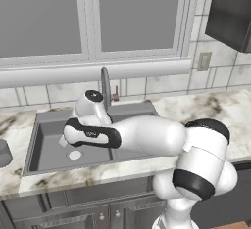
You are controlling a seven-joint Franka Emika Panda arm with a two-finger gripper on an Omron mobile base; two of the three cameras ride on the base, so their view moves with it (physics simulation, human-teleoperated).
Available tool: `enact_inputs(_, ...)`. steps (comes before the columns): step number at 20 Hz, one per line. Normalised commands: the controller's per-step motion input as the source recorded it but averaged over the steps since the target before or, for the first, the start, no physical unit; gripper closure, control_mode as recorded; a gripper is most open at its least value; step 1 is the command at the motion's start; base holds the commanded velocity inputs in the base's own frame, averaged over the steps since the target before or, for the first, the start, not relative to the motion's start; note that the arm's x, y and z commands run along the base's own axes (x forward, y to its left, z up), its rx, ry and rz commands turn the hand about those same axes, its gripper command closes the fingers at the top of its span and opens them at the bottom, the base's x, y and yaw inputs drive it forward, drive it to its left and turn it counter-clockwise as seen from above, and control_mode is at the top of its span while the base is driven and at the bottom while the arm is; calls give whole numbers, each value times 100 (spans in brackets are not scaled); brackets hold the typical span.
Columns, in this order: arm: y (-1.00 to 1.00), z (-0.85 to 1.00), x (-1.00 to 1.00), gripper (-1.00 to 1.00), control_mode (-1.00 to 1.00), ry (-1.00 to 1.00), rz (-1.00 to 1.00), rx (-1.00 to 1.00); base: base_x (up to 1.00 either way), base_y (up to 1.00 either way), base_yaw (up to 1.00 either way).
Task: Place the cup in the left basin and the glass cup in the right basin of the sink.
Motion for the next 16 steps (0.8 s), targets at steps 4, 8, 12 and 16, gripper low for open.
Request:
enact_inputs(4, 22, -28, 36, 100, -100, 0, 2, -7, 0, 0, 0)
enact_inputs(8, 25, -25, 34, 100, -100, 0, 3, -4, 0, 0, 0)
enact_inputs(12, 22, -24, 32, 100, -100, 0, 4, -2, 0, 0, 0)
enact_inputs(16, 23, -22, 32, 100, -100, 0, 5, 0, 0, 0, 0)
